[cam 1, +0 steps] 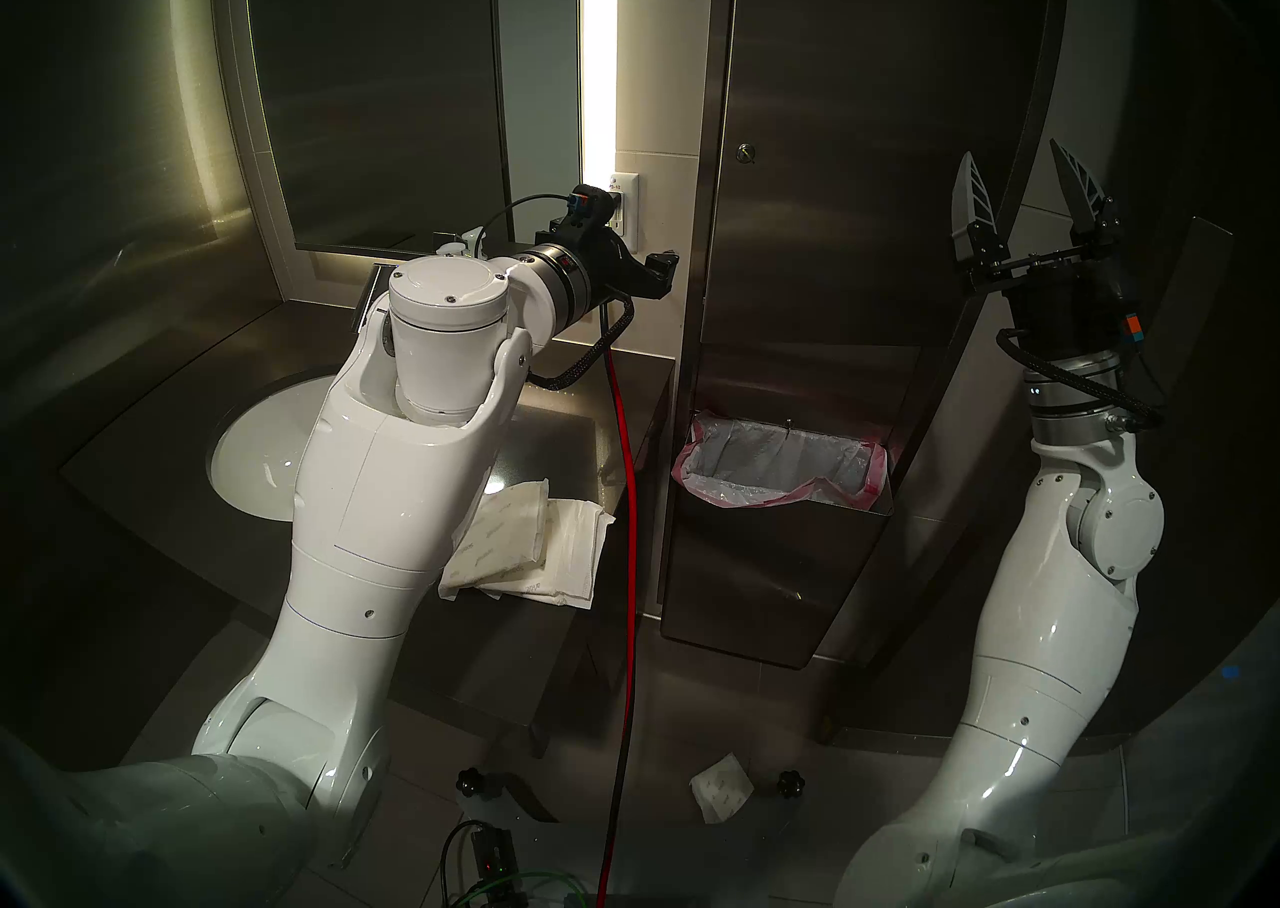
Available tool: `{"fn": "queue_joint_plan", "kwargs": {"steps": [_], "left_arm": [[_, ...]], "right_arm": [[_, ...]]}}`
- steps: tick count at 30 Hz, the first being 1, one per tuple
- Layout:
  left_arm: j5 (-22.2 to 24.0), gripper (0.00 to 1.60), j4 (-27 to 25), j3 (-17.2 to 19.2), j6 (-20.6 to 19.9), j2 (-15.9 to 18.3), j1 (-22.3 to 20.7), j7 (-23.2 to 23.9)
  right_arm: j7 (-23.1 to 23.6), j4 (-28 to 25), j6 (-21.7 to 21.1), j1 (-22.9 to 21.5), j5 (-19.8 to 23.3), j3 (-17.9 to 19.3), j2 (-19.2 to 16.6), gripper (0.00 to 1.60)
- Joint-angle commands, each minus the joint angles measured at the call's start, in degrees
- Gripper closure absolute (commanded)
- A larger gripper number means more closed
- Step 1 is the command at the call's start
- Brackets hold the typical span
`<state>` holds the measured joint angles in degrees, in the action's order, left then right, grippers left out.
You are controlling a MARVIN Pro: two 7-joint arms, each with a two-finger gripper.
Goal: Twist key and open towel dispenser
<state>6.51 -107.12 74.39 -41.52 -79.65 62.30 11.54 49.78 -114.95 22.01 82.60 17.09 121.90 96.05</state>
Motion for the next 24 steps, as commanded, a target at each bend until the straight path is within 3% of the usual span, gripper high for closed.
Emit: {"fn": "queue_joint_plan", "kwargs": {"steps": [1, 2, 3, 4, 5, 6, 16, 24], "left_arm": [[-2.74, 0.00, 0.66, -0.65, 0.23, 1.45, -5.52, -0.69], [-3.12, 0.00, 0.94, -0.87, 0.18, 1.58, -6.11, -0.75], [-3.88, 1.16, 1.62, -1.16, 0.24, 1.84, -7.33, -0.92], [-3.88, 1.16, 1.62, -1.16, 0.24, 1.84, -7.33, -0.92], [-4.19, 1.51, 1.87, -1.34, 0.17, 2.05, -7.79, -0.92], [-4.45, 1.60, 2.12, -1.50, 0.17, 2.18, -8.24, -0.90], [-6.60, 1.60, 4.07, -5.04, 0.82, 4.24, -10.97, 0.72], [-6.50, 1.60, 4.68, -5.89, 2.88, 5.60, -11.68, 3.82]], "right_arm": [[1.13, -4.71, -4.98, 6.60, 5.58, -0.66, -2.23, 0.00], [1.00, -5.44, -5.62, 7.78, 6.37, -0.83, -2.46, 0.00], [1.19, -6.54, -7.21, 8.97, 7.83, -0.74, -2.41, 0.00], [1.19, -6.54, -7.21, 8.97, 7.83, -0.74, -2.41, 0.00], [1.09, -7.10, -7.74, 9.80, 8.41, -0.80, -2.49, 0.00], [1.22, -7.46, -8.44, 10.07, 8.95, -0.69, -2.40, 0.00], [-2.26, -13.45, -12.88, 18.01, 13.07, -1.26, -1.89, 0.00], [-4.87, -15.67, -13.67, 20.52, 13.32, -1.87, -1.01, 0.00]]}}
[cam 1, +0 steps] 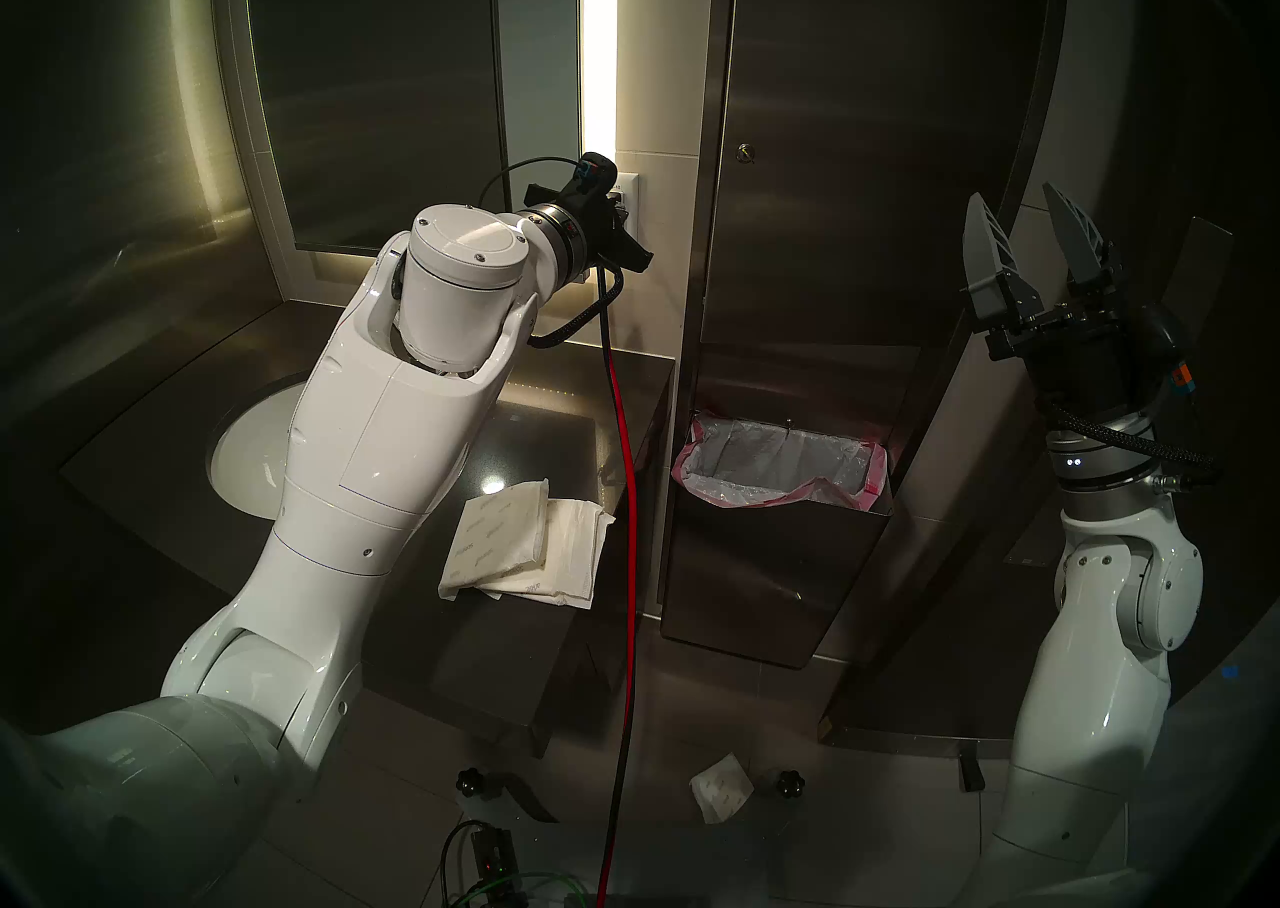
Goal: Twist key and open towel dispenser
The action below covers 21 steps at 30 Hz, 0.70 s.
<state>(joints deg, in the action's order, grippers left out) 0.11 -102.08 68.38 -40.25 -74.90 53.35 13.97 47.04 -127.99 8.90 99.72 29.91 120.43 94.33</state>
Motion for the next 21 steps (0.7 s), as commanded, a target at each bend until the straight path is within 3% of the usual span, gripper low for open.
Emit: {"fn": "queue_joint_plan", "kwargs": {"steps": [1, 21], "left_arm": [[-0.09, 1.60, -0.36, 0.11, 1.61, 0.85, -2.72, 1.38], [-0.79, 1.60, -0.20, 0.46, 2.03, 0.61, -2.69, 2.45]], "right_arm": [[-2.13, -2.63, -0.56, 3.40, 0.51, -0.39, 0.70, 0.00], [-3.01, -3.24, -0.77, 3.92, 0.21, -0.66, 1.11, 0.00]]}}
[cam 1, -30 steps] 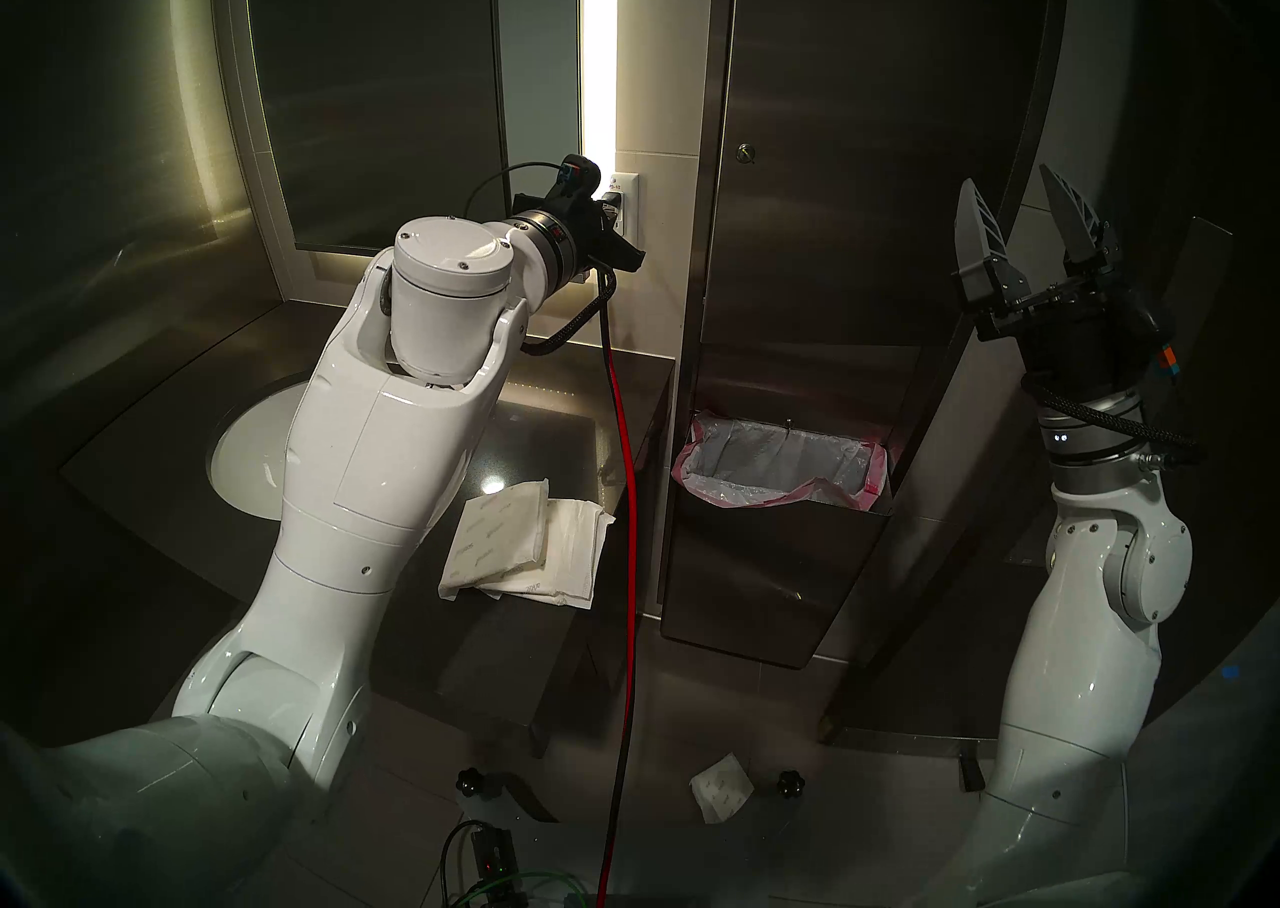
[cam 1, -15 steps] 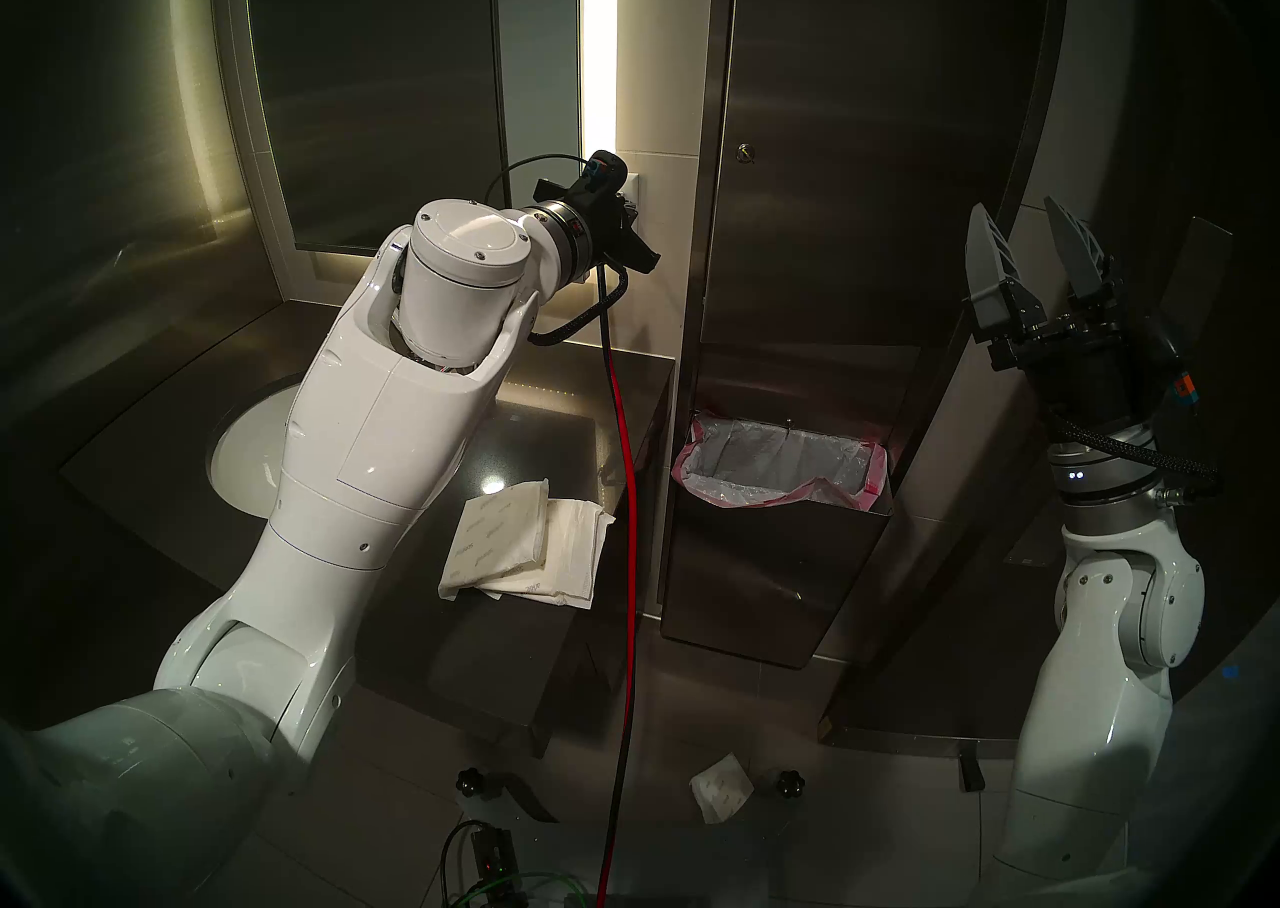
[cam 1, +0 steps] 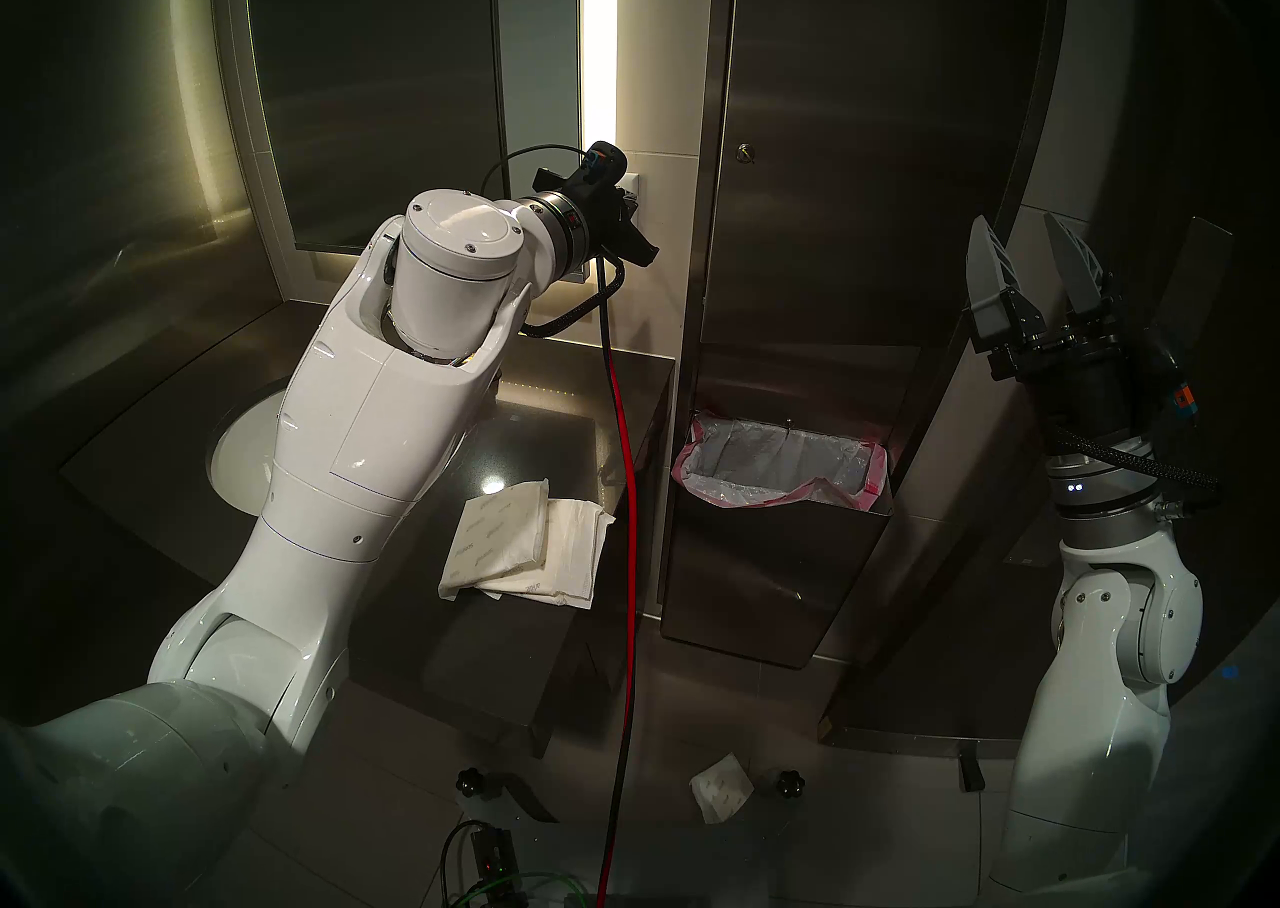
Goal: Twist key and open towel dispenser
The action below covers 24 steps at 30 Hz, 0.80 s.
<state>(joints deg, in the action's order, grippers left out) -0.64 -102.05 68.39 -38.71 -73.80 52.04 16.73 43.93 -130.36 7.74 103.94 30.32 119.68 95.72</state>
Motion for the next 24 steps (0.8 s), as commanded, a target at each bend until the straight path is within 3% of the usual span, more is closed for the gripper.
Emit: {"fn": "queue_joint_plan", "kwargs": {"steps": [1, 11, 24], "left_arm": [[-0.08, 1.60, -0.23, 0.48, 0.49, -0.51, -1.38, -0.28], [-0.78, 1.60, 0.15, 0.28, 0.47, -0.50, -1.75, 0.05], [-2.21, 1.60, 8.48, -1.46, 3.68, -0.86, -7.75, 2.86]], "right_arm": [[0.08, -0.87, 0.39, -0.29, -0.20, 0.08, -0.28, 0.00], [-0.06, -0.88, 0.49, -0.21, -0.16, 0.01, -0.40, 0.00], [-0.29, -0.84, 0.67, -0.08, -0.04, -0.12, -0.66, 0.00]]}}
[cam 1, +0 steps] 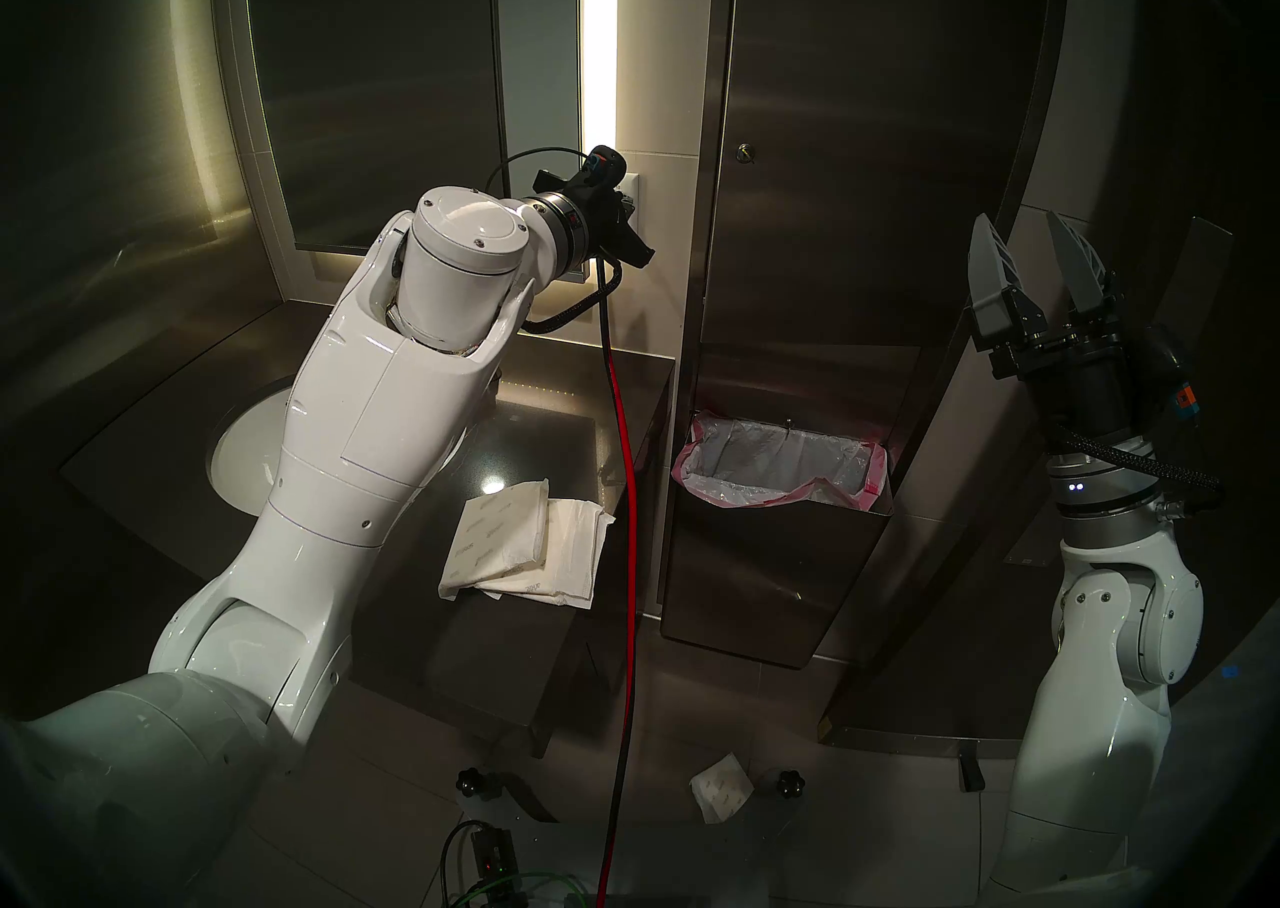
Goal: Twist key and open towel dispenser
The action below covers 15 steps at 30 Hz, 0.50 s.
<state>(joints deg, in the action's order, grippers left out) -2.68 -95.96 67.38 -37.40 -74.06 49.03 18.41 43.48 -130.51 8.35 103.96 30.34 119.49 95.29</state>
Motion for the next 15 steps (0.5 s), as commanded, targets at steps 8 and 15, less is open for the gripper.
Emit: {"fn": "queue_joint_plan", "kwargs": {"steps": [8, 15], "left_arm": [[0.24, 1.60, 8.70, -1.33, 5.72, -2.71, -8.60, 3.62], [0.60, 1.60, 14.45, 0.29, 9.27, -5.74, -11.22, 5.67]], "right_arm": [[0.07, -0.66, 0.16, -0.05, 0.00, 0.01, -0.35, 0.00], [0.00, -0.61, 0.25, -0.03, 0.05, -0.04, -0.44, 0.00]]}}
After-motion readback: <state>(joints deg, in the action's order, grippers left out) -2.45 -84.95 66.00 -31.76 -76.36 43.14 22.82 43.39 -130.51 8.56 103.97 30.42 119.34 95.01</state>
